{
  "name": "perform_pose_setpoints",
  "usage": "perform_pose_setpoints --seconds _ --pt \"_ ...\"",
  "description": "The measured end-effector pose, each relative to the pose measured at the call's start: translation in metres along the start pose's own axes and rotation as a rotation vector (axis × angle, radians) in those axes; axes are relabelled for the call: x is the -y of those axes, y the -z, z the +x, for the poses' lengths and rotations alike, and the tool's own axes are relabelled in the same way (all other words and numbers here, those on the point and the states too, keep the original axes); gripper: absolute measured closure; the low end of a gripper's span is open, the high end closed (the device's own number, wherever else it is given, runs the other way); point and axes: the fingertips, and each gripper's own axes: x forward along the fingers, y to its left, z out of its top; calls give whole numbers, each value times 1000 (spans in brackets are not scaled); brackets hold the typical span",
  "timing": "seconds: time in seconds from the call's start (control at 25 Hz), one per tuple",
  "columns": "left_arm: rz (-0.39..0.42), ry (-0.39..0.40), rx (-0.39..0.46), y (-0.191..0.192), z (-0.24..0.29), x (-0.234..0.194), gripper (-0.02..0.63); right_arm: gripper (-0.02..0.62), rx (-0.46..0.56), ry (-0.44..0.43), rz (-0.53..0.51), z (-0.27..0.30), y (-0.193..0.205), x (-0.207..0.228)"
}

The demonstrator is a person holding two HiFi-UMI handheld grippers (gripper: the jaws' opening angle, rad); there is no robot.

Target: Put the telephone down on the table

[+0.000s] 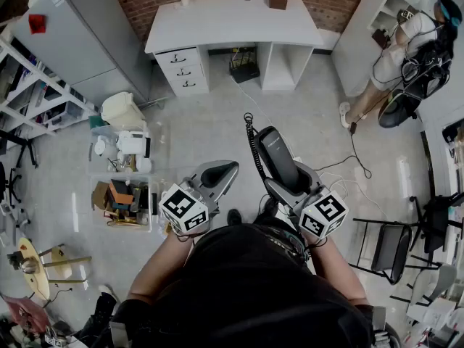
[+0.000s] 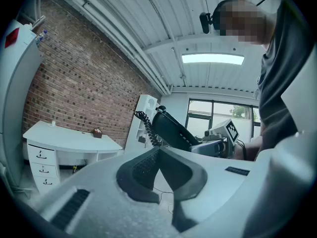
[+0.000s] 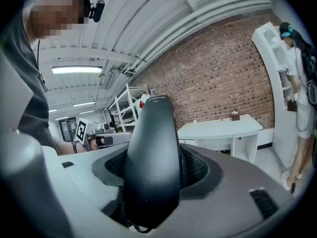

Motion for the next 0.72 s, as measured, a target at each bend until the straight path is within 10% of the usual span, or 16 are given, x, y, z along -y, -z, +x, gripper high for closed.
perform_pose_setpoints --seconds 0.72 --pt "-11 -7 -17 5 47 -5 600 313 37 -27 13 -9 -10 44"
